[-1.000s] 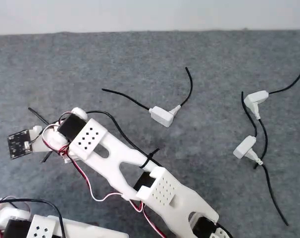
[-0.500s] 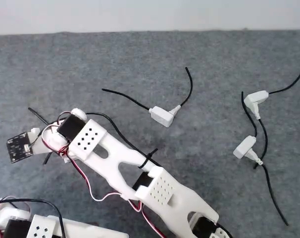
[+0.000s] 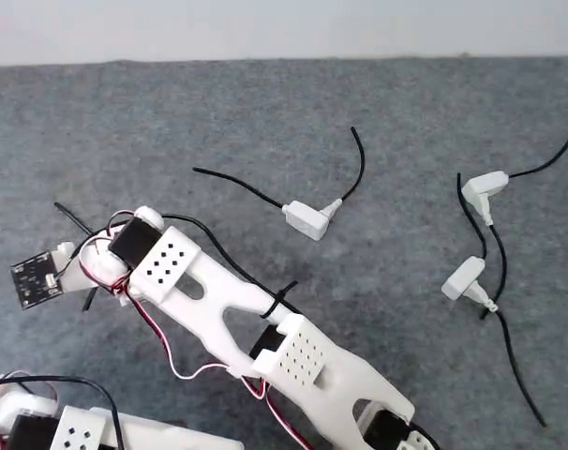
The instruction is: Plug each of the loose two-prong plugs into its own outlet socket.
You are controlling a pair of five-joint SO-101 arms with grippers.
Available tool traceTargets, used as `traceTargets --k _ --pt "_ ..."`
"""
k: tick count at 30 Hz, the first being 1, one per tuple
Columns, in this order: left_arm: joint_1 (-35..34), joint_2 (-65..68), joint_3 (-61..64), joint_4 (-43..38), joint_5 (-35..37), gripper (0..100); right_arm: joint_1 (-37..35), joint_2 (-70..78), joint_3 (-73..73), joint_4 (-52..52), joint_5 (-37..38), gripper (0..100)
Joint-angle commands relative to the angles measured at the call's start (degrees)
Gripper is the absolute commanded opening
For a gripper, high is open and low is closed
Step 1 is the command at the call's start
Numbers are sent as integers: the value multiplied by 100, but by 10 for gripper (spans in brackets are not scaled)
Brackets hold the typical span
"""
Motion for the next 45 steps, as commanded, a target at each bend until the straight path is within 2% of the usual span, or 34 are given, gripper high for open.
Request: traceTargets --k 1,12,25,29,45 --pt "-35 -44 -127 18 44 190 66 13 -220 31 79 8" --pt "-35 -53 -92 9 44 190 66 207 -211 40 70 8" --pt "-35 -53 -84 9 53 190 -119 198 -229 690 114 8" --pt "-44 -62 -84 9 53 190 -233 207 -229 892 440 8" --pt "-44 -70 -84 9 53 190 -110 136 -273 505 369 8"
